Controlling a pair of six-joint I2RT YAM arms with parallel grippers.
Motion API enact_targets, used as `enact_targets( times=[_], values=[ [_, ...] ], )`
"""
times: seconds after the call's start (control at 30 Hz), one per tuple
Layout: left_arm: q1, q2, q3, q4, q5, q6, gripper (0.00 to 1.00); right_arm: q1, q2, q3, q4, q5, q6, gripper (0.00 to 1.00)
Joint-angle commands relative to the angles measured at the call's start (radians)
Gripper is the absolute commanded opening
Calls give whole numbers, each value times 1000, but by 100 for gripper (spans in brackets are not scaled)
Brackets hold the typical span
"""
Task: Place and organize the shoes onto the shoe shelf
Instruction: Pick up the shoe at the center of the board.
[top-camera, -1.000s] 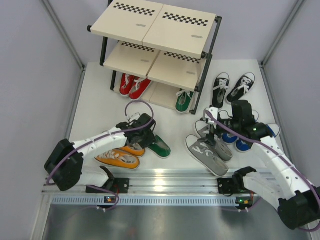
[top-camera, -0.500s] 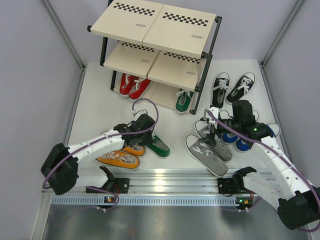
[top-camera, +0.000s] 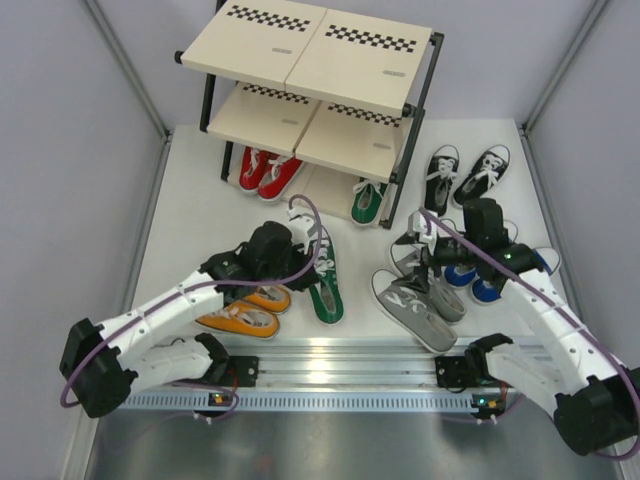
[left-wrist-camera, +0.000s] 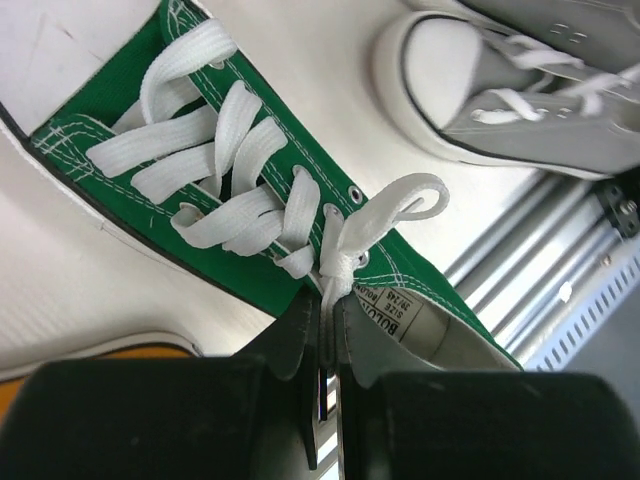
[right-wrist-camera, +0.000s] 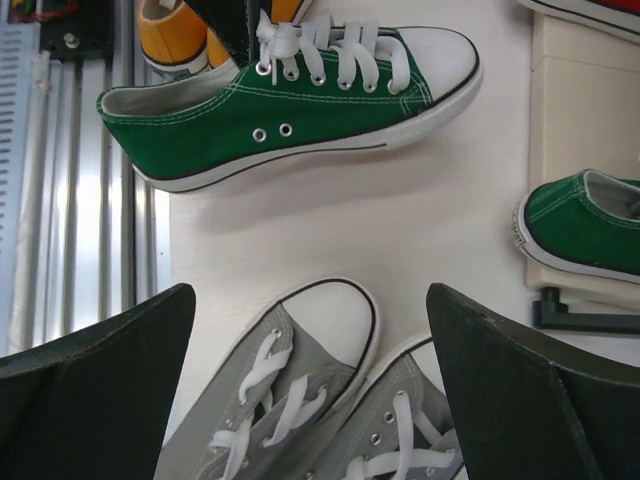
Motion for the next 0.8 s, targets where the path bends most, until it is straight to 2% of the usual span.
enact_targets(
  times=[0.0, 0.17, 0.27, 0.33, 0.37, 0.47, 0.5, 0.6, 0.77],
  values=[
    [-2, -3, 104, 146, 155, 143, 0, -15, 40, 3, 133, -96, 196, 98],
    [-4, 26, 162, 203, 256, 130, 0, -15, 192, 77, 169, -100, 376, 92],
    [-19, 37, 176, 229, 283, 110, 0, -15, 237, 69, 296, -47, 557, 92],
    [-33, 48, 182, 244, 283, 107, 0, -17, 237, 42, 463, 33, 774, 97],
    [-45, 53, 189, 250, 286, 105, 0, -17, 235, 14, 501, 62, 896, 99],
    [-74, 72, 195, 263, 284, 105, 0, -15, 206, -16, 592, 238, 1107, 99],
    [-80, 83, 198, 276, 283, 99, 0, -15, 201, -18, 594, 310, 1135, 99],
    [-105, 105, 215, 287, 283, 96, 0, -15, 217, -26, 600, 364, 1191, 99],
    [-139, 123, 245, 307, 281, 93, 0, -12, 260, -52, 618, 358, 1232, 99]
  ],
)
